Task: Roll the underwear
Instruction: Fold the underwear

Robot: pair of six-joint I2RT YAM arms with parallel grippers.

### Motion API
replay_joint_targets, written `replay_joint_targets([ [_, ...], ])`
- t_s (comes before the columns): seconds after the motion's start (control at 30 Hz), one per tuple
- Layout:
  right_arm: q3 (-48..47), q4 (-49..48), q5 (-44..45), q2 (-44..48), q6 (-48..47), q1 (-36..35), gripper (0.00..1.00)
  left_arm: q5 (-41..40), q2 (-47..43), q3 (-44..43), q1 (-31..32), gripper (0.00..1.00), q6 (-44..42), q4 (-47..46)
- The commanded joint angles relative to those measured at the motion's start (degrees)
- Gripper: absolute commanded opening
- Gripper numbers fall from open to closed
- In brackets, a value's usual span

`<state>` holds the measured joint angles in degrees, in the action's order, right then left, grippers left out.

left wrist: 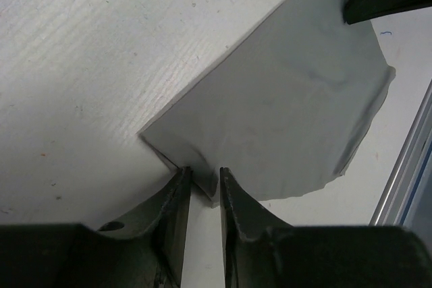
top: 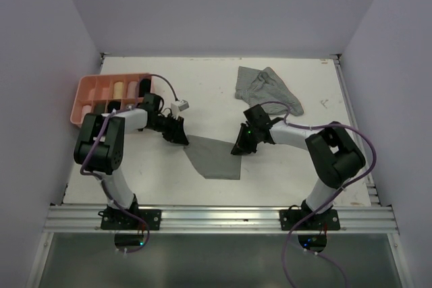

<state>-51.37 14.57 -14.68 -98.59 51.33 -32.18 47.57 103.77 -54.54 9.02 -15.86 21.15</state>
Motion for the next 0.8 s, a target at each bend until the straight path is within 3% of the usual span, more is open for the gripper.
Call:
replay_joint_targets([
  [0.0,-0.12,3.71,1.76,2.33,-2.64,-0.07,0.15,1.98,-4.17,-1.7,-0.23,0.31,-4.08,2.67],
  [0.13,-3.72,5.99,1.67,5.59,-4.65,-0.07,0.15,4.82,-15.57,-1.8,2.22,0.43,-11.89,5.48],
  [0.23,-5.66,6.44,-0.08,6.82,-4.75,-0.07,0.14,-0.35,-22.52,0.04,6.78,0.45,-18.21,6.1],
  [0.33,-6.02,5.65,-2.81,6.83,-4.31,-0.34,0.12,-8.09,-27.89,4.86,15.75,0.45,-23.58,4.09],
  [0.43,-6.19,5.03,-4.74,5.78,-4.31,-0.51,0.09,-13.9,-29.23,8.65,24.96,0.4,-27.37,3.73],
  [0.53,-5.84,3.19,-6.33,4.46,-3.61,-0.69,0.07,-20.12,-29.06,11.55,30.33,0.38,-29.49,2.94],
  [0.77,-8.39,0.99,-7.82,-0.73,-4.13,-0.95,0.06,-24.72,-27.83,15.6,38.09,0.4,-31.17,0.3],
])
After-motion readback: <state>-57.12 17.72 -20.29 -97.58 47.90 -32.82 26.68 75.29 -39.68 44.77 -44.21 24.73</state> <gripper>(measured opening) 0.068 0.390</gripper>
